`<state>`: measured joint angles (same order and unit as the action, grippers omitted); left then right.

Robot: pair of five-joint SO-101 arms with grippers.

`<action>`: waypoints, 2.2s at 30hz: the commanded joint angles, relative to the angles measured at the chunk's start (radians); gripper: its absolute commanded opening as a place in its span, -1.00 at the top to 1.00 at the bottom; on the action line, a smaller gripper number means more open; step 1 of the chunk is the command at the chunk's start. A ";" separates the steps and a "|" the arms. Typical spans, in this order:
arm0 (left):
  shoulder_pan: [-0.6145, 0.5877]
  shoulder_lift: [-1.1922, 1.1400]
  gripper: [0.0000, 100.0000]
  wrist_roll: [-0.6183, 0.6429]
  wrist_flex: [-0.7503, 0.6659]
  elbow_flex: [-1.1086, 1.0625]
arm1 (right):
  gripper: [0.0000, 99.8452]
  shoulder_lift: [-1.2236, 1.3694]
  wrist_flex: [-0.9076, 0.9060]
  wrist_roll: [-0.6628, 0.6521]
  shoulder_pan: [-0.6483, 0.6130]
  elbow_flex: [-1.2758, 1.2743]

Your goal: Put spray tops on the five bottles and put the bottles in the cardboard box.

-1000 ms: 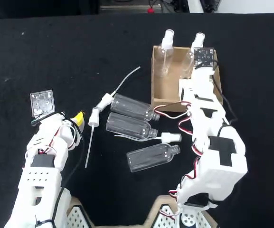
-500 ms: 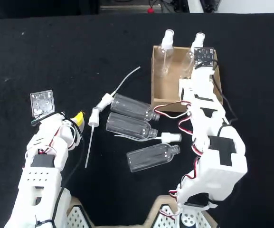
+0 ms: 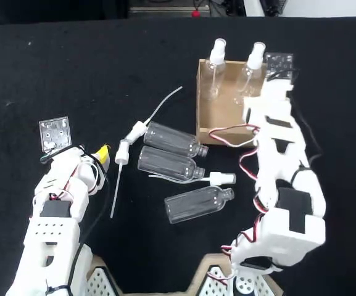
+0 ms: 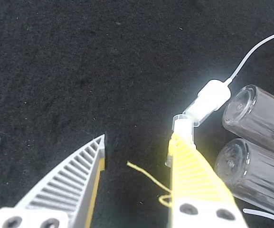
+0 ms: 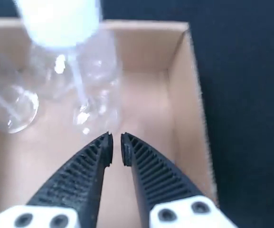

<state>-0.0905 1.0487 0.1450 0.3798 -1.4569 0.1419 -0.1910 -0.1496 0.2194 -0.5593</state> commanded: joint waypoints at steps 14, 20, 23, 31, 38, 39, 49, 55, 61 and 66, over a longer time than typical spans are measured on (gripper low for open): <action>-0.010 0.008 0.58 -0.003 -0.021 0.010 | 0.98 0.119 -0.002 0.005 -0.046 0.143; -0.010 0.008 0.58 -0.003 -0.021 0.010 | 0.98 0.120 0.049 0.005 -0.058 0.136; -0.010 0.008 0.58 -0.003 -0.021 0.010 | 0.98 0.120 0.052 0.005 -0.060 0.137; -0.010 0.008 0.58 -0.003 -0.021 0.010 | 0.98 0.150 0.057 0.005 -0.061 0.147; -0.010 0.008 0.58 -0.003 -0.021 0.010 | 0.98 0.174 0.089 0.005 -0.061 0.148; -0.010 0.008 0.58 -0.003 -0.021 0.010 | 0.98 0.176 0.089 0.005 -0.063 0.150; -0.008 0.008 0.58 -0.003 -0.021 0.010 | 0.98 0.183 0.130 0.005 -0.107 0.148; -0.008 0.008 0.58 -0.003 -0.021 0.010 | 0.98 0.183 0.138 0.005 -0.103 0.148; -0.008 0.008 0.58 -0.003 -0.021 0.010 | 0.98 0.183 0.138 0.005 -0.107 0.154; -0.008 0.008 0.58 -0.003 -0.021 0.010 | 0.98 0.183 0.140 0.005 -0.107 0.156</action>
<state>-0.0905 1.0487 0.1450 0.3798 -1.4569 0.3368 -0.0821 -0.1496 0.1258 -0.4626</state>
